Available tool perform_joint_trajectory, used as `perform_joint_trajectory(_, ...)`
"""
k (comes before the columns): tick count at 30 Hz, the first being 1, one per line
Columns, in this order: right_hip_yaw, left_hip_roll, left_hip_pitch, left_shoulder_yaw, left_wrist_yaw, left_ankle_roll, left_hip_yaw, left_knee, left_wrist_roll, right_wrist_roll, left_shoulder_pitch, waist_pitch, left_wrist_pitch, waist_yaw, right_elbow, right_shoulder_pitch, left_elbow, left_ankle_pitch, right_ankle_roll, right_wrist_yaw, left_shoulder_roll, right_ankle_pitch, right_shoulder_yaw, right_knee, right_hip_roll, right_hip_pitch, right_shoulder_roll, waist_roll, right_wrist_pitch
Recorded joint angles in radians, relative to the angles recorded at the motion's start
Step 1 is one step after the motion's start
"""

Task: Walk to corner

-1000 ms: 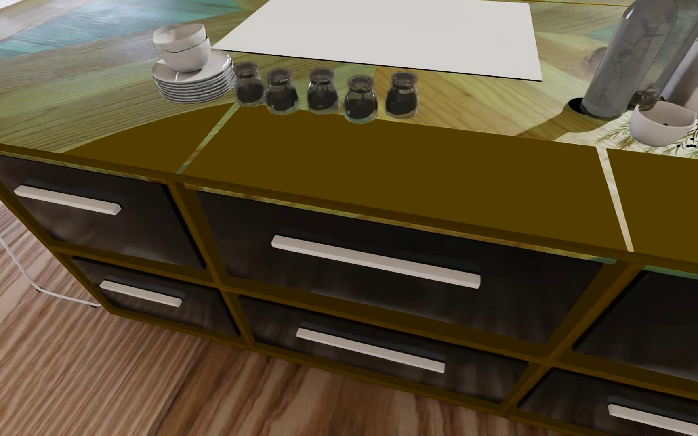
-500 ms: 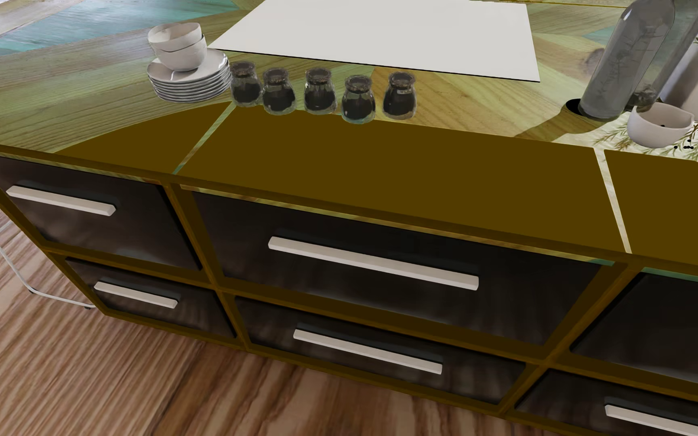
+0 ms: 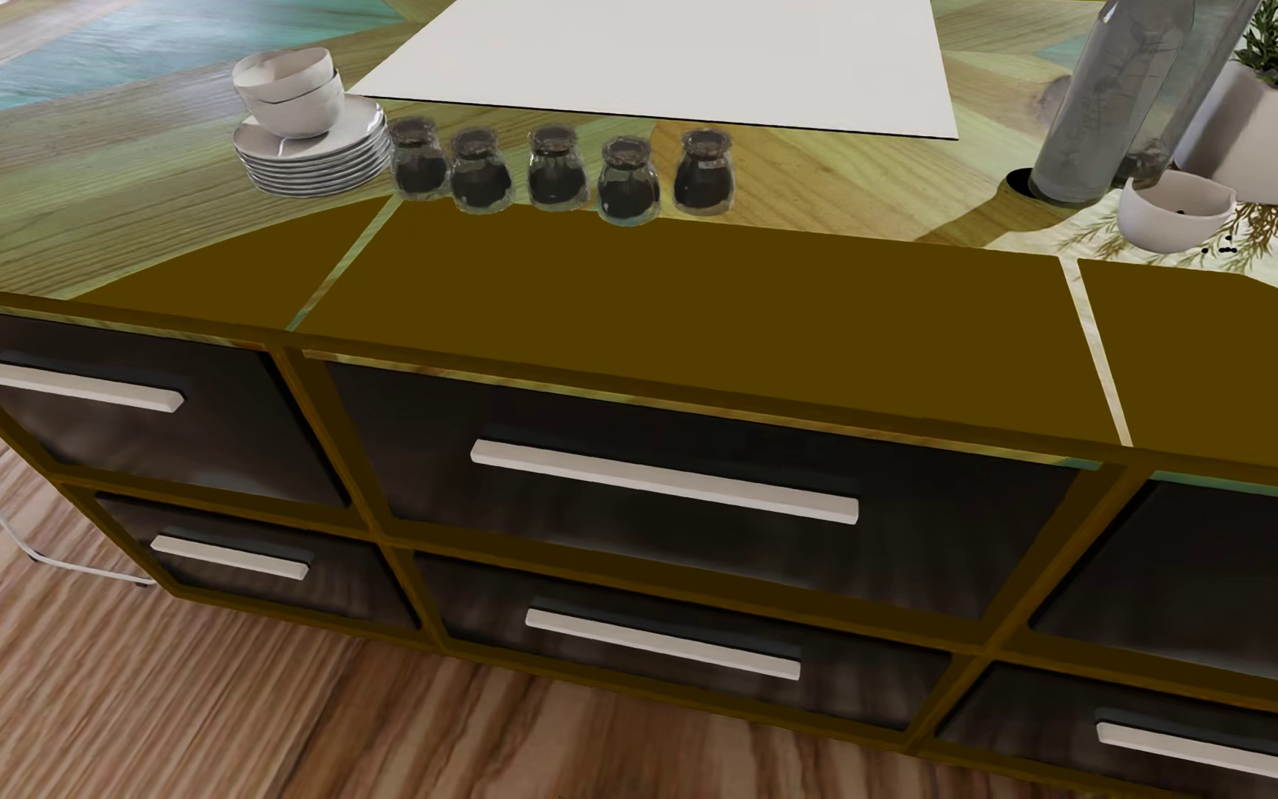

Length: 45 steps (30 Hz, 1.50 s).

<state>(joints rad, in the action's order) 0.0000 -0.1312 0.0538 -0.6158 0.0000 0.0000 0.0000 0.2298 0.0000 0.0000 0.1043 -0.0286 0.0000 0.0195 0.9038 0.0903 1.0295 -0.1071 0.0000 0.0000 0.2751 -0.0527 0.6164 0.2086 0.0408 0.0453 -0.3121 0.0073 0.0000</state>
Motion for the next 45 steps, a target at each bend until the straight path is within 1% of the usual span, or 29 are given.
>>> perform_joint_trajectory(5, 0.0, 0.006, 0.005, -0.05, 0.0, 0.0, 0.0, -0.006, 0.0, 0.0, 0.0, 0.013, 0.0, -0.036, -0.004, -0.002, -0.01, 0.001, 0.0, 0.0, 0.001, 0.001, 0.011, -0.001, 0.004, 0.003, -0.004, 0.017, 0.0)
perform_joint_trajectory(8, 0.0, 0.002, -0.004, -0.085, 0.0, 0.0, 0.0, -0.011, 0.0, 0.0, -0.004, 0.007, 0.0, -0.048, -0.005, -0.009, -0.022, 0.004, 0.0, 0.0, 0.001, 0.0, 0.011, -0.001, -0.002, -0.009, -0.008, 0.019, 0.0)
perform_joint_trajectory(9, 0.0, 0.007, 0.007, -0.092, 0.0, 0.0, 0.0, -0.014, 0.0, 0.0, -0.005, 0.013, 0.0, -0.051, -0.005, -0.01, -0.024, 0.004, 0.0, 0.0, -0.001, 0.0, 0.015, -0.004, 0.005, 0.003, -0.012, 0.025, 0.0)
perform_joint_trajectory(12, 0.0, -0.001, -0.004, -0.087, 0.0, 0.0, 0.0, -0.006, 0.0, 0.0, -0.005, 0.006, 0.0, -0.054, -0.001, -0.019, -0.023, 0.001, 0.0, 0.0, -0.004, -0.002, 0.01, 0.002, -0.005, -0.008, -0.016, 0.026, 0.0)
perform_joint_trajectory(13, 0.0, -0.001, 0.0, -0.104, 0.0, 0.0, 0.0, -0.014, 0.0, 0.0, -0.004, -0.001, 0.0, -0.06, -0.001, -0.015, -0.036, 0.002, 0.0, 0.0, 0.001, -0.003, 0.013, -0.005, -0.006, -0.003, -0.018, 0.028, 0.0)
perform_joint_trajectory(14, 0.0, -0.001, 0.002, -0.085, 0.0, 0.0, 0.0, -0.014, 0.0, 0.0, -0.004, 0.003, 0.0, -0.049, 0.004, -0.018, -0.025, 0.004, 0.0, 0.0, -0.007, -0.004, 0.01, 0.002, -0.005, -0.008, -0.015, 0.031, 0.0)
perform_joint_trajectory(17, 0.0, 0.001, 0.014, -0.092, 0.0, 0.0, 0.0, -0.024, 0.0, 0.0, -0.002, 0.0, 0.0, -0.056, -0.002, -0.008, -0.026, 0.005, 0.0, 0.0, -0.007, -0.005, 0.011, -0.003, -0.003, 0.004, -0.019, 0.037, 0.0)
perform_joint_trajectory(22, 0.0, -0.002, 0.01, -0.085, 0.0, 0.0, 0.0, -0.021, 0.0, 0.0, -0.002, -0.004, 0.0, -0.056, 0.003, -0.012, -0.028, 0.005, 0.0, 0.0, -0.004, -0.005, 0.009, -0.002, -0.006, 0.0, -0.016, 0.031, 0.0)
perform_joint_trajectory(24, 0.0, -0.004, 0.006, -0.115, 0.0, 0.0, 0.0, -0.021, 0.0, 0.0, -0.005, -0.009, 0.0, -0.054, 0.003, -0.013, -0.034, 0.005, 0.0, 0.0, 0.003, -0.006, 0.023, -0.001, -0.009, -0.005, -0.019, 0.028, 0.0)
perform_joint_trajectory(25, 0.0, 0.0, 0.018, -0.089, 0.0, 0.0, 0.0, -0.023, 0.0, 0.0, -0.001, -0.003, 0.0, -0.051, 0.0, -0.01, -0.03, 0.003, 0.0, 0.0, -0.002, -0.007, 0.021, -0.002, -0.002, 0.007, -0.018, 0.031, 0.0)
perform_joint_trajectory(26, 0.0, -0.002, 0.004, -0.105, 0.0, 0.0, 0.0, -0.016, 0.0, 0.0, -0.003, -0.009, 0.0, -0.056, 0.001, -0.012, -0.036, 0.001, 0.0, 0.0, 0.003, -0.007, 0.023, 0.0, -0.006, -0.004, -0.02, 0.03, 0.0)
perform_joint_trajectory(29, 0.0, -0.005, 0.004, -0.087, 0.0, 0.0, 0.0, -0.009, 0.0, 0.0, 0.0, -0.008, 0.0, -0.065, -0.003, -0.009, -0.03, -0.004, 0.0, 0.0, -0.002, -0.005, 0.019, 0.0, -0.01, -0.001, -0.019, 0.025, 0.0)
perform_joint_trajectory(30, 0.0, -0.006, 0.0, -0.115, 0.0, 0.0, 0.0, -0.006, 0.0, 0.0, -0.002, -0.009, 0.0, -0.068, 0.001, -0.011, -0.039, -0.006, 0.0, 0.0, 0.005, -0.004, 0.022, 0.001, -0.011, -0.004, -0.019, 0.024, 0.0)
perform_joint_trajectory(34, 0.0, -0.005, -0.001, -0.086, 0.0, 0.0, 0.0, -0.009, 0.0, 0.0, 0.012, -0.007, 0.0, -0.086, -0.004, -0.008, -0.043, -0.006, 0.0, 0.0, 0.001, 0.001, 0.011, 0.001, -0.013, -0.006, -0.026, 0.02, 0.0)
perform_joint_trajectory(36, 0.0, -0.007, -0.006, -0.109, 0.0, 0.0, 0.0, -0.004, 0.0, 0.0, 0.02, -0.004, 0.0, -0.106, 0.0, -0.018, -0.056, -0.009, 0.0, 0.0, 0.005, 0.003, 0.022, 0.0, -0.013, -0.008, -0.031, 0.027, 0.0)
perform_joint_trajectory(37, 0.0, -0.008, -0.009, -0.099, 0.0, 0.0, 0.0, 0.0, 0.0, 0.0, 0.026, -0.002, 0.0, -0.117, 0.001, -0.026, -0.059, -0.011, 0.0, 0.0, 0.002, 0.003, 0.018, 0.0, -0.013, -0.009, -0.035, 0.03, 0.0)
perform_joint_trajectory(38, 0.0, -0.005, -0.004, -0.136, 0.0, 0.0, 0.0, -0.006, 0.0, 0.0, 0.022, 0.005, 0.0, -0.128, 0.01, -0.035, -0.053, -0.009, 0.0, 0.0, 0.001, 0.003, 0.026, 0.0, -0.01, -0.007, -0.038, 0.04, 0.0)
perform_joint_trajectory(41, 0.0, -0.002, -0.015, -0.162, 0.0, 0.0, 0.0, 0.001, 0.0, 0.0, 0.033, 0.007, 0.0, -0.176, 0.014, -0.066, -0.066, -0.011, 0.0, 0.0, -0.004, 0.001, 0.036, -0.001, -0.011, -0.013, -0.054, 0.064, 0.0)
perform_joint_trajectory(43, 0.0, -0.003, 0.006, -0.166, 0.0, 0.0, 0.0, -0.009, 0.0, 0.0, 0.036, 0.025, 0.0, -0.191, 0.015, -0.076, -0.068, -0.008, 0.0, 0.0, -0.01, -0.005, 0.026, 0.002, -0.008, -0.002, -0.056, 0.075, 0.0)
perform_joint_trajectory(45, 0.0, -0.002, 0.002, -0.164, 0.0, 0.0, 0.0, -0.008, 0.0, 0.0, 0.046, 0.025, 0.0, -0.208, 0.021, -0.087, -0.085, -0.007, 0.0, 0.0, -0.007, -0.007, 0.016, 0.003, -0.007, -0.009, -0.059, 0.084, 0.0)
